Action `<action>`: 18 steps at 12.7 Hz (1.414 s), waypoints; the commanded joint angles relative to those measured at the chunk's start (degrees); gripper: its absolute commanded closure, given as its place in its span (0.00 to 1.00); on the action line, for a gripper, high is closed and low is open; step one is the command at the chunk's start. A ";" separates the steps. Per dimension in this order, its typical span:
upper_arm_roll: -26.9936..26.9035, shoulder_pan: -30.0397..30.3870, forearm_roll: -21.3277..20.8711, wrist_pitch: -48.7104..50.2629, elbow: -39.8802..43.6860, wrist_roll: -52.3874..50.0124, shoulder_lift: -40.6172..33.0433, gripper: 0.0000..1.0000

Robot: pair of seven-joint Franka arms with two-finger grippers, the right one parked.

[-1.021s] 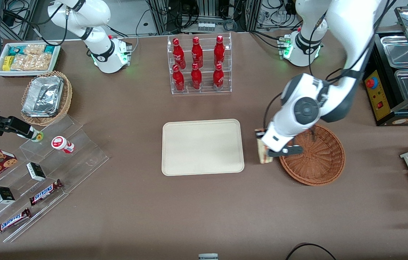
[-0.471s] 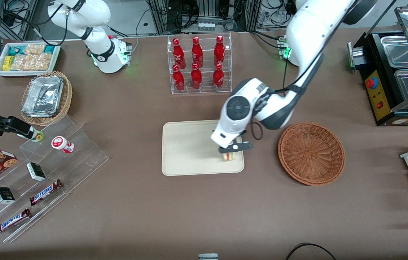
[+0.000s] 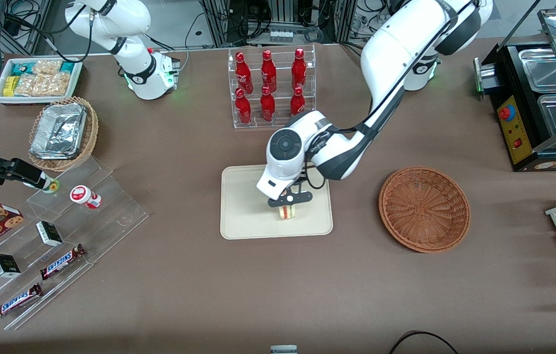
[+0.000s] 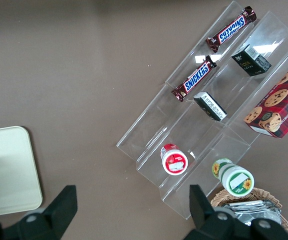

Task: Place sandwich from basket to tray
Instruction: 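Lift the sandwich with the left gripper and carry it toward the cream tray, then lower the sandwich onto the tray and open the left gripper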

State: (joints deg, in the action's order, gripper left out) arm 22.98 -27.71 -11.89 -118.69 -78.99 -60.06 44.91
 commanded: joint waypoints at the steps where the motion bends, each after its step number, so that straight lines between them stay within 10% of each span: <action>1: -0.57 -1.55 -1.29 -1.27 3.23 -1.46 2.46 1.00; 10: -0.57 -2.52 -1.20 -3.12 3.31 -4.53 4.83 1.00; 11: -0.57 -2.52 -1.20 -3.74 3.31 -4.89 4.92 0.86; 12: -0.49 -2.52 -1.20 -3.83 3.31 -5.15 5.01 0.25; 13: -0.48 -2.61 -1.20 -3.74 3.31 -5.41 4.92 0.00; 18: -0.57 -1.91 -1.29 -2.17 3.31 -5.86 1.77 0.00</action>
State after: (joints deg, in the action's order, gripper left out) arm 22.96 -29.24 -12.01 -122.42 -76.29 -64.64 48.67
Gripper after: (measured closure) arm 0.370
